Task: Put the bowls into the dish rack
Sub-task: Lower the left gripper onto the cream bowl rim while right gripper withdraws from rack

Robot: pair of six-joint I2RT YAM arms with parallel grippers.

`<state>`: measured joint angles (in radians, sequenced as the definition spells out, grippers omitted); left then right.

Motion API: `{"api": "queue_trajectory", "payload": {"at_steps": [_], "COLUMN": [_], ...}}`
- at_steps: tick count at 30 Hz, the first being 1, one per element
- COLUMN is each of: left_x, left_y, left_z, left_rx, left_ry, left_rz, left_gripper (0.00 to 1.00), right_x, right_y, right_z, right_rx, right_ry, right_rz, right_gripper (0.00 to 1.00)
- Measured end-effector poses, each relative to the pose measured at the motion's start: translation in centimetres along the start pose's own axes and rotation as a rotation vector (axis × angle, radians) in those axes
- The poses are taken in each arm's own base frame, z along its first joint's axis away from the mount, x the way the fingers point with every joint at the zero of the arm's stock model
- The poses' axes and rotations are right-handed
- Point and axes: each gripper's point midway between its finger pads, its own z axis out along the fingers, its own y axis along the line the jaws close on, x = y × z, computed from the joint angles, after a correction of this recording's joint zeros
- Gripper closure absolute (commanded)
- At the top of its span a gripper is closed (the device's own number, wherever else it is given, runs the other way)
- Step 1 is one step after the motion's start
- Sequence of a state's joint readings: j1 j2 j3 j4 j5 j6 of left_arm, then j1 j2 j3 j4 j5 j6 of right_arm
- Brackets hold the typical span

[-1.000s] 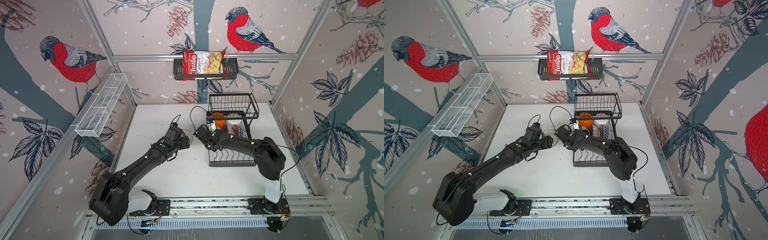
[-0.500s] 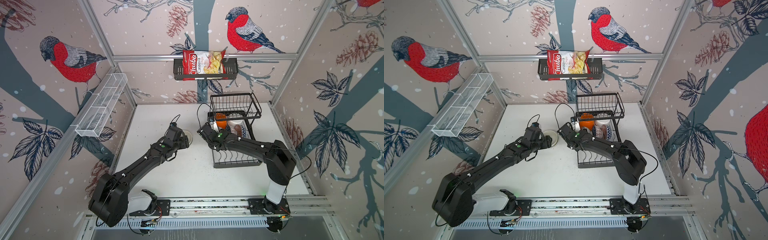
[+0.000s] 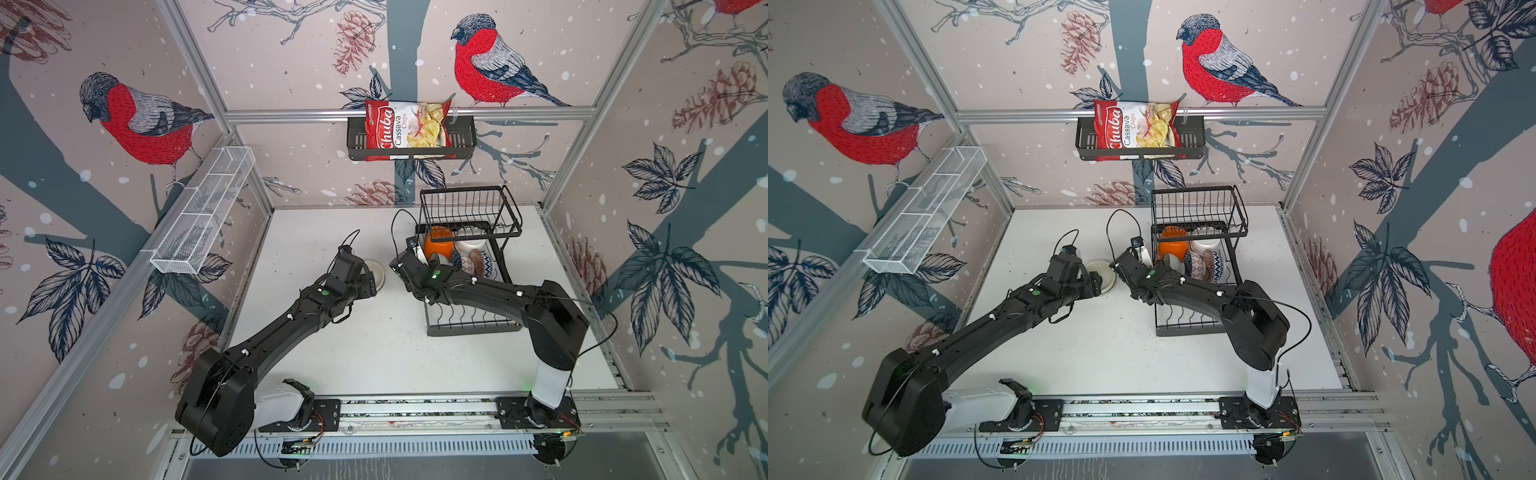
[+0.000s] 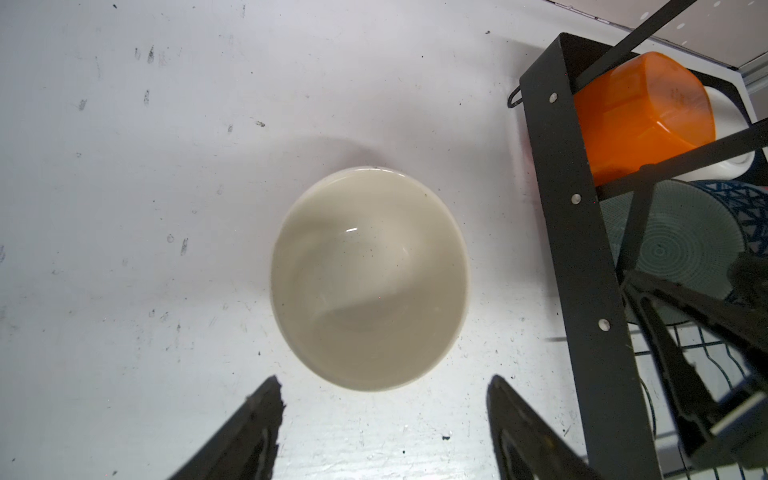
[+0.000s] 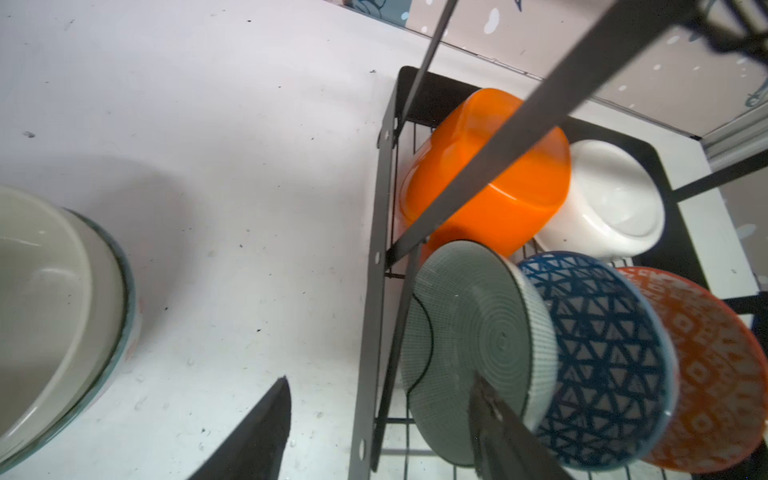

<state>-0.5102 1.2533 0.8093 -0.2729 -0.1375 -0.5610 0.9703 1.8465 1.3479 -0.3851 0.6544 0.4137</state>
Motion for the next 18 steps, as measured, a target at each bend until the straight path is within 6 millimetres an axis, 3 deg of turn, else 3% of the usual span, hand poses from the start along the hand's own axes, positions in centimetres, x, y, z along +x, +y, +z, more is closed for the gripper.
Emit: {"api": "queue_trajectory", "payload": {"at_steps": [11,18], "left_x": [-0.4,-0.5], "left_y": [0.5,1.7], "left_z": [-0.2,-0.2], "left_rx": [-0.022,-0.06], "left_ry": [-0.021,-0.015], "left_rz": [-0.004,-0.02], "left_gripper": [0.22,0.22], "right_x": [-1.1,-3.4], "right_y": [3.4,3.6], "right_z": [-1.1,-3.5], "right_rx": [-0.144,-0.221], "right_ry": [-0.031,-0.096], "right_rz": [-0.021,-0.013], "right_gripper": [0.32,0.32]}}
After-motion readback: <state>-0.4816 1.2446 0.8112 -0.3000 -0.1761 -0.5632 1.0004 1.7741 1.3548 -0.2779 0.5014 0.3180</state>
